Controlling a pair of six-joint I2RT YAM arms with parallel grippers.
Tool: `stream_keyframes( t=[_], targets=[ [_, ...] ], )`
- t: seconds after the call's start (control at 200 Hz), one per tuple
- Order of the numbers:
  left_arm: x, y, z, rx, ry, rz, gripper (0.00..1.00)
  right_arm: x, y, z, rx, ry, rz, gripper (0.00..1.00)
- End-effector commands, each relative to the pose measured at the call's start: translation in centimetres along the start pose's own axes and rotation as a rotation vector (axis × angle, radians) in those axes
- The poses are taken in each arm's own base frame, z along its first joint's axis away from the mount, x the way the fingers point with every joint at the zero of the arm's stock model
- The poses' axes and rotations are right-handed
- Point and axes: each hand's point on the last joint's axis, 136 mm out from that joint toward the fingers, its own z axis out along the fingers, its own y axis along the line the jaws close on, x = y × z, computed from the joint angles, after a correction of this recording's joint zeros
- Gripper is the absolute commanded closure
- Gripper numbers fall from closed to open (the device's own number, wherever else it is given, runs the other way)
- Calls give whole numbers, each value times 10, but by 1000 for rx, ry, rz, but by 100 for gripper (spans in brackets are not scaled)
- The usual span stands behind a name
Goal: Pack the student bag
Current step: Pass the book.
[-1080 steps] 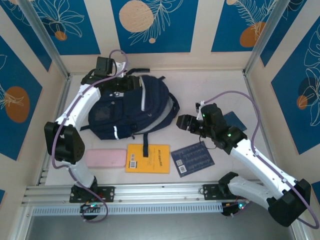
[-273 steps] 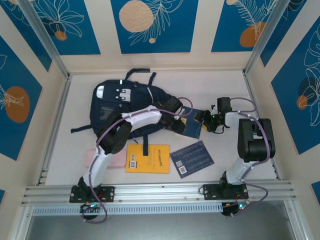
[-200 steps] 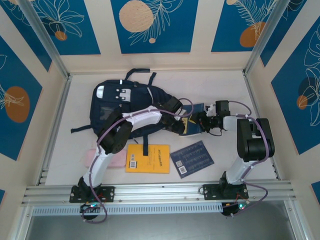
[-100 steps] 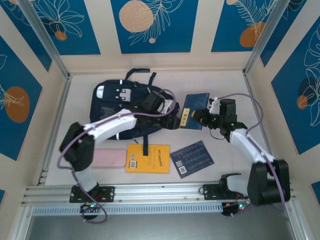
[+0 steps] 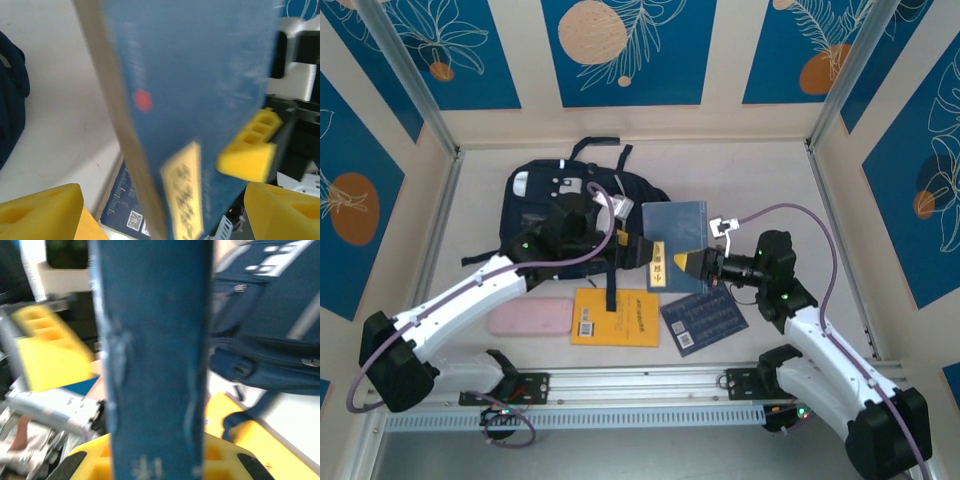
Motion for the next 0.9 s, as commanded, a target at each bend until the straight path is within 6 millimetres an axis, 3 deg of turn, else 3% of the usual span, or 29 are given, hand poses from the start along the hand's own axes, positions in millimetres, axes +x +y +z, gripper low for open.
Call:
stream_keyframes(
  t=[0.0, 0.2, 0.465, 0.575, 0.77, 0.85, 0.895],
  targets=[
    [6, -13, -11, 71, 4, 65, 17, 3, 38, -2, -132, 19, -116, 100],
    [6, -42, -30, 215, -58, 114, 21, 14, 59, -5, -216, 52, -134, 100],
    [11, -77, -39, 475, -78, 121, 43, 20, 71, 1, -259, 85, -149, 100],
    [10, -86, -44, 539, -102, 134, 58, 20, 72, 2, -263, 86, -151, 100],
    [8, -101, -53, 667, -137, 165, 100, 19, 68, 5, -237, 67, -140, 100],
    [7, -104, -53, 708, -143, 168, 100, 15, 62, 6, -199, 50, -120, 100],
    [6, -103, -52, 714, -152, 161, 100, 11, 57, 6, -163, 25, -106, 84]
  ],
)
